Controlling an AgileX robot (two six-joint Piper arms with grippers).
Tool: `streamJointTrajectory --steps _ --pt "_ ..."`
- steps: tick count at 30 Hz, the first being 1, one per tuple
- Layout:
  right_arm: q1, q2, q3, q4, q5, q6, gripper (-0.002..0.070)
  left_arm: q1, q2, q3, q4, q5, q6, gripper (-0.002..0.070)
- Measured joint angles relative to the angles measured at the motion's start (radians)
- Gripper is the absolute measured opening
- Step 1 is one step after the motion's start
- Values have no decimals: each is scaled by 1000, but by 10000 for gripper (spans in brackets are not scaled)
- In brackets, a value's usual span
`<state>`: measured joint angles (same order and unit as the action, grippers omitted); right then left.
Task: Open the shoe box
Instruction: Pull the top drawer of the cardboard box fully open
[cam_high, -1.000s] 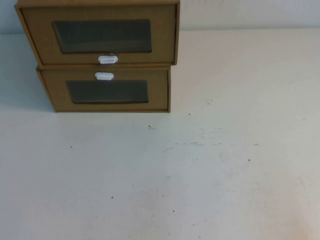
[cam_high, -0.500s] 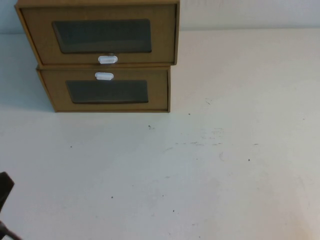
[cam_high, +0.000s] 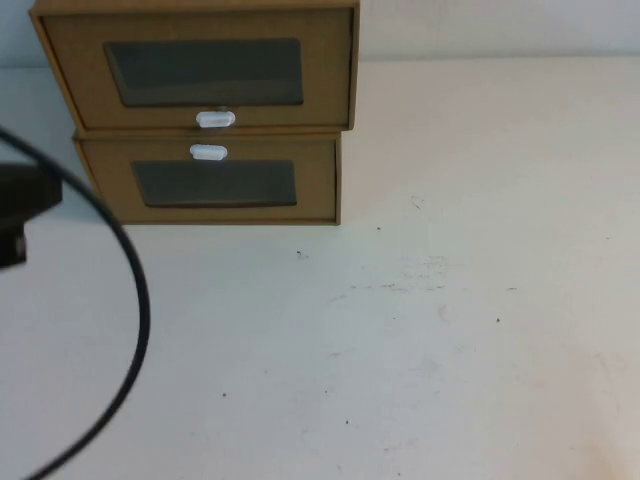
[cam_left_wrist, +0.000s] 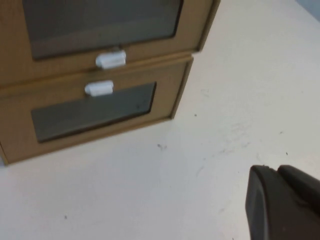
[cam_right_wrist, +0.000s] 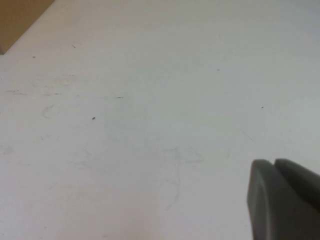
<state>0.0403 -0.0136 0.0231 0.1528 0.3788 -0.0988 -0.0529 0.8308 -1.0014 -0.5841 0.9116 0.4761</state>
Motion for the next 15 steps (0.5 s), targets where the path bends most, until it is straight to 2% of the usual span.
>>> streamJointTrajectory --steps 15 --pt "0 0 0 0 0 0 -14 0 649 -821 -17 185 51 -5"
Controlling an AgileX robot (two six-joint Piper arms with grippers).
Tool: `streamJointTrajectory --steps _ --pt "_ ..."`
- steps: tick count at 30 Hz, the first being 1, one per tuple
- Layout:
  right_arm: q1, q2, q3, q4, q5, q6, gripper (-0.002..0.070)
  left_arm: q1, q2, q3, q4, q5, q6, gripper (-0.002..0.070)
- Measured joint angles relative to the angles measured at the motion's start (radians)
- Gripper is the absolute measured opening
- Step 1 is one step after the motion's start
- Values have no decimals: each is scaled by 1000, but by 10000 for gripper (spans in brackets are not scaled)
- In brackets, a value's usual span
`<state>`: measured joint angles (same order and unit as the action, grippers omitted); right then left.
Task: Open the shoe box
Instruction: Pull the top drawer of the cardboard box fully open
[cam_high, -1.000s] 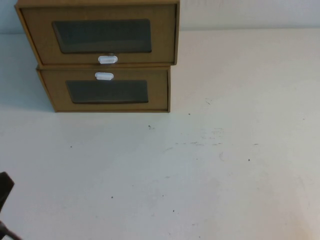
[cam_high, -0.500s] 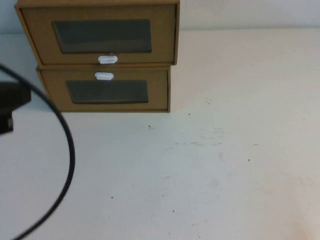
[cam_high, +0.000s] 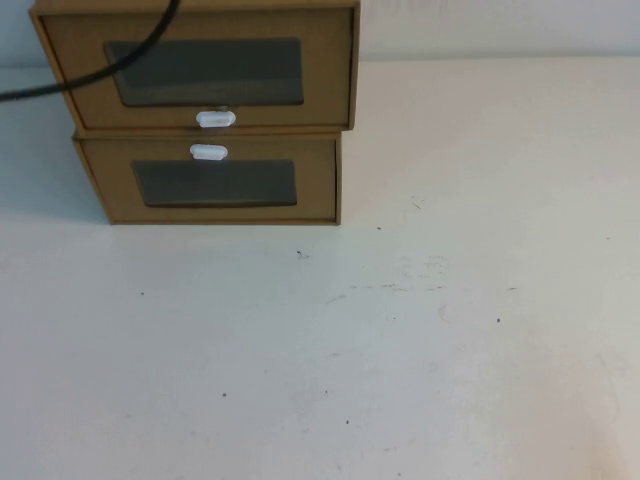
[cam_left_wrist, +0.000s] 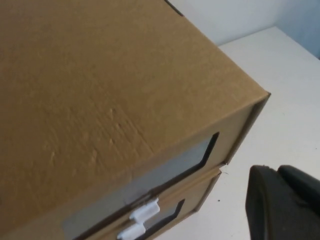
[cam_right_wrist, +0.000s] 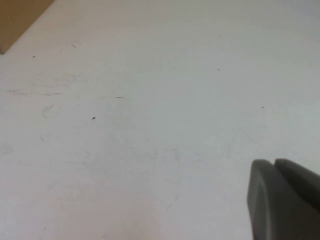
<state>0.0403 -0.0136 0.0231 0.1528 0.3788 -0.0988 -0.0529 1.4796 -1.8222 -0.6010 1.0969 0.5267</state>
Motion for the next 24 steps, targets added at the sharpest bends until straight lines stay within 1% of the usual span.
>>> streamJointTrajectory --steps 6,10,15,20,24 --pt "0 0 0 0 0 0 -14 0 258 -302 -20 127 -29 -5" --pt "0 0 0 0 0 0 -14 -4 375 -419 -17 152 -45 -5" --pt "0 0 0 0 0 0 -14 -43 448 -460 53 155 -48 -5" --pt "0 0 0 0 0 0 -14 -97 477 -460 159 162 -48 -5" --pt "0 0 0 0 0 0 -14 -108 496 -462 179 162 -48 -5"
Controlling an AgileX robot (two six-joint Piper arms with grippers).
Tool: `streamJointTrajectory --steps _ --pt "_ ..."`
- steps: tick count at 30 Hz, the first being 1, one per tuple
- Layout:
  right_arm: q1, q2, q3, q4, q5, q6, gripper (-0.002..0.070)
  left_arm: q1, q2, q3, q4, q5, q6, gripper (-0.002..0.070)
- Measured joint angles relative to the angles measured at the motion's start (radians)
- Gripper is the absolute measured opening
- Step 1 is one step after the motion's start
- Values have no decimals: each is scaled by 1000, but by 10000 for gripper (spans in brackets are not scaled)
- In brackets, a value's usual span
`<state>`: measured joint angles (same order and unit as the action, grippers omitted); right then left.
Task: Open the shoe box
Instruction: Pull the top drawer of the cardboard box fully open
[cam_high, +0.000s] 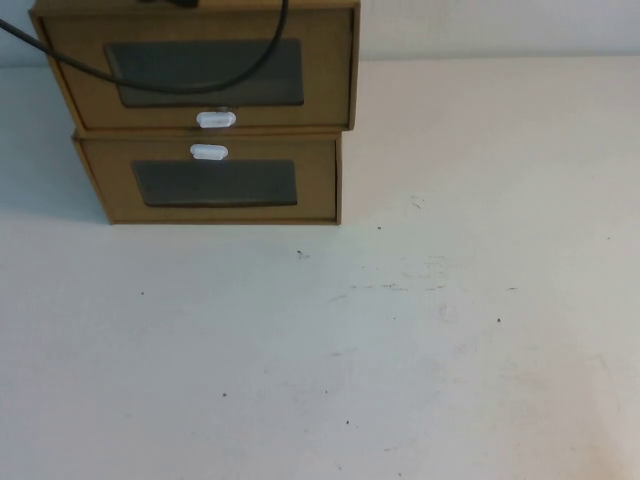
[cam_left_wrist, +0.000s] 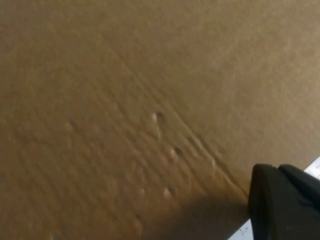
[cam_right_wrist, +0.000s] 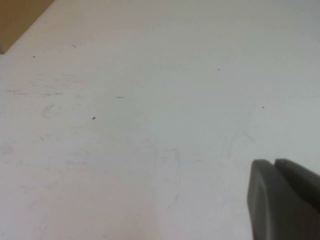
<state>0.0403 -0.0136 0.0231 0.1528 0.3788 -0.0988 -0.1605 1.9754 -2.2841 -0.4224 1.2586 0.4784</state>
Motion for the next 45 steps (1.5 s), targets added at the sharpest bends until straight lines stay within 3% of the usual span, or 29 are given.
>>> streamJointTrajectory --steps 35,38,45 --pt "0 0 0 0 -21 0 -14 0 73 -59 12 -104 -37 -5" --pt "0 0 0 68 -120 0 -14 0 74 -59 10 -102 -37 -5" --pt "0 0 0 464 -332 0 -14 0 77 -61 4 -98 -37 -5"
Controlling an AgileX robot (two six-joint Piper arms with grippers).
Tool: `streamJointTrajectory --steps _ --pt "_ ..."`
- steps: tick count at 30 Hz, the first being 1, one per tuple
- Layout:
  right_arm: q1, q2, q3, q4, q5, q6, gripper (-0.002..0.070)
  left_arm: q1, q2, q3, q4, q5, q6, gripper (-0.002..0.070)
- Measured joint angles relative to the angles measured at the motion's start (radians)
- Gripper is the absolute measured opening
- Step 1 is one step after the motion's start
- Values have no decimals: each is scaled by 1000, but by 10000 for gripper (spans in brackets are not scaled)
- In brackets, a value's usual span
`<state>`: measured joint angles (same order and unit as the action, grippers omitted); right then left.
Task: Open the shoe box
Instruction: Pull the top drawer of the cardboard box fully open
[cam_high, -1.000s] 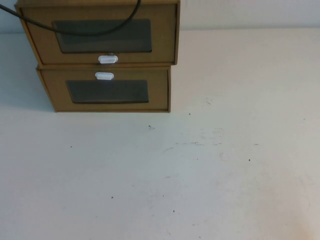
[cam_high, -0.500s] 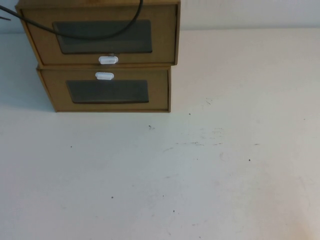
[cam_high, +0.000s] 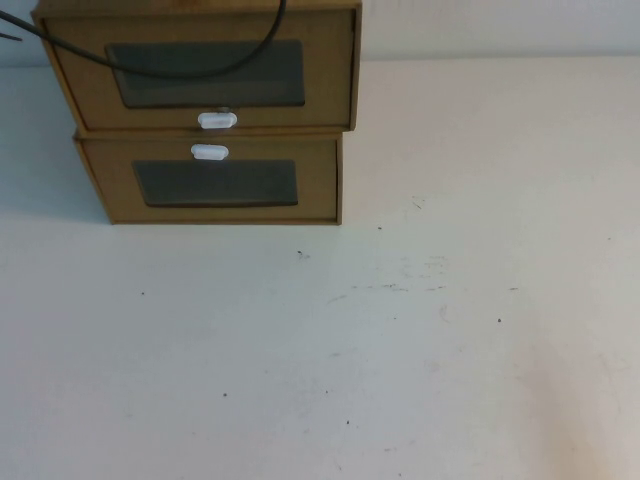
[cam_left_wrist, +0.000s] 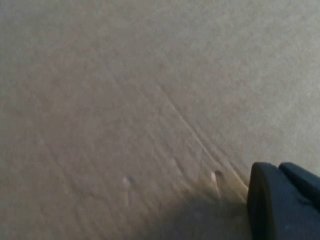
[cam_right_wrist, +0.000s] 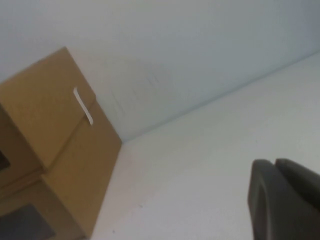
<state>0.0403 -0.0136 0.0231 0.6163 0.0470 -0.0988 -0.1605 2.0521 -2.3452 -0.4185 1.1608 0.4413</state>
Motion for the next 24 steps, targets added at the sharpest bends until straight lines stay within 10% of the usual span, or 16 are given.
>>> streamJointTrajectory --steps 11,24 --pt "0 69 -58 257 121 0 -14 0 0 0 -4 8 0 -5" --pt "0 575 -528 -134 724 -56 -14 0 1 -2 -25 12 -1 -5"
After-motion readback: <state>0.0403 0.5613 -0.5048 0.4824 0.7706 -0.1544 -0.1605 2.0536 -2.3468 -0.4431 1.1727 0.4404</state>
